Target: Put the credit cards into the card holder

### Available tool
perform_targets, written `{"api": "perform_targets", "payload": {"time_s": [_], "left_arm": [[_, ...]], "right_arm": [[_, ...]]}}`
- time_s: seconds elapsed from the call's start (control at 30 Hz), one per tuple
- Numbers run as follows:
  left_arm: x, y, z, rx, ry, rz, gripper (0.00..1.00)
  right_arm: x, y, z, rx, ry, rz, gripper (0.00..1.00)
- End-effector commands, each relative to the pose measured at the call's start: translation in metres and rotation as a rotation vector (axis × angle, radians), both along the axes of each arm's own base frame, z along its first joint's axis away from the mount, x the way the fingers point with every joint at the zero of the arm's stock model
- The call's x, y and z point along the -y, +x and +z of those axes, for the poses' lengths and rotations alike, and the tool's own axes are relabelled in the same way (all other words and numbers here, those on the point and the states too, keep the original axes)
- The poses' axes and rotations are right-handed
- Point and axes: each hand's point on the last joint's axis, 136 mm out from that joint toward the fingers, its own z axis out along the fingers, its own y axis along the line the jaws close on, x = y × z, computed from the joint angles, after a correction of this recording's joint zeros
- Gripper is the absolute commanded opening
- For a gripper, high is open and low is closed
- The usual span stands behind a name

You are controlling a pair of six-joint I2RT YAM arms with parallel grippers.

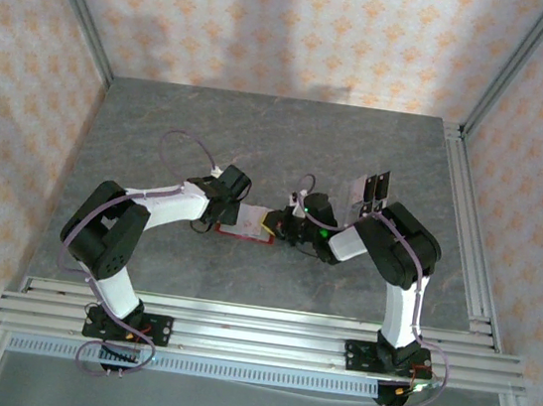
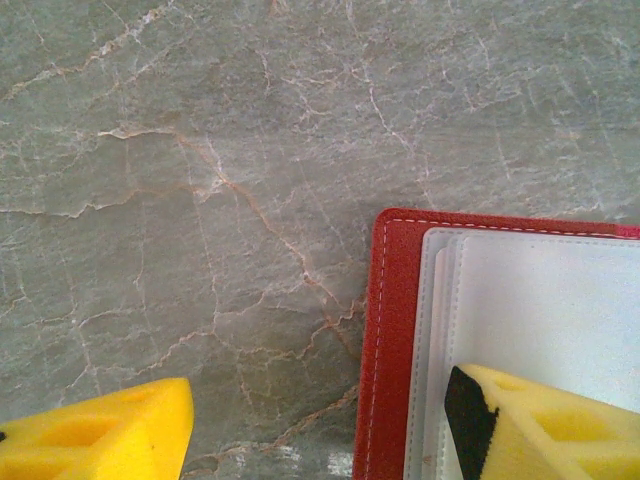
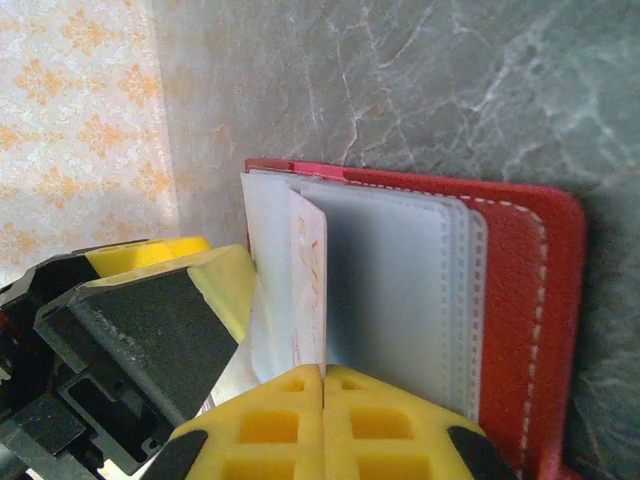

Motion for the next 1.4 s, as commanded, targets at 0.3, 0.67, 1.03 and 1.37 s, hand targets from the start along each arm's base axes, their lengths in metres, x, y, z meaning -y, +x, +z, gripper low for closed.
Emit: {"api": "perform_targets", "payload": {"time_s": [0.3, 0.67, 1.03, 1.37], "left_arm": [[-0.005, -0.013, -0.009, -0.043, 0.028, 0.001, 0.7], [-0.028, -0.012, 0.022, 0.014, 0.055, 0.102, 0.71], [-0.049, -0.028, -0.005, -0.044, 0.104, 0.158, 0.71], [-0.038, -0.03, -0.016, -0.065, 0.058, 0.123, 0.7]], "right_arm": [[-0.012, -0.005, -0.01, 0.002, -0.04, 0.031, 0.0], [-0.008, -0.005, -0.016, -0.009, -0.062, 0.015, 0.0], [-0.007, -0.006, -0.019, -0.02, -0.082, 0.013, 0.0], [-0.016, -0.006, -0.022, -0.027, -0.109, 0.038, 0.0]]}}
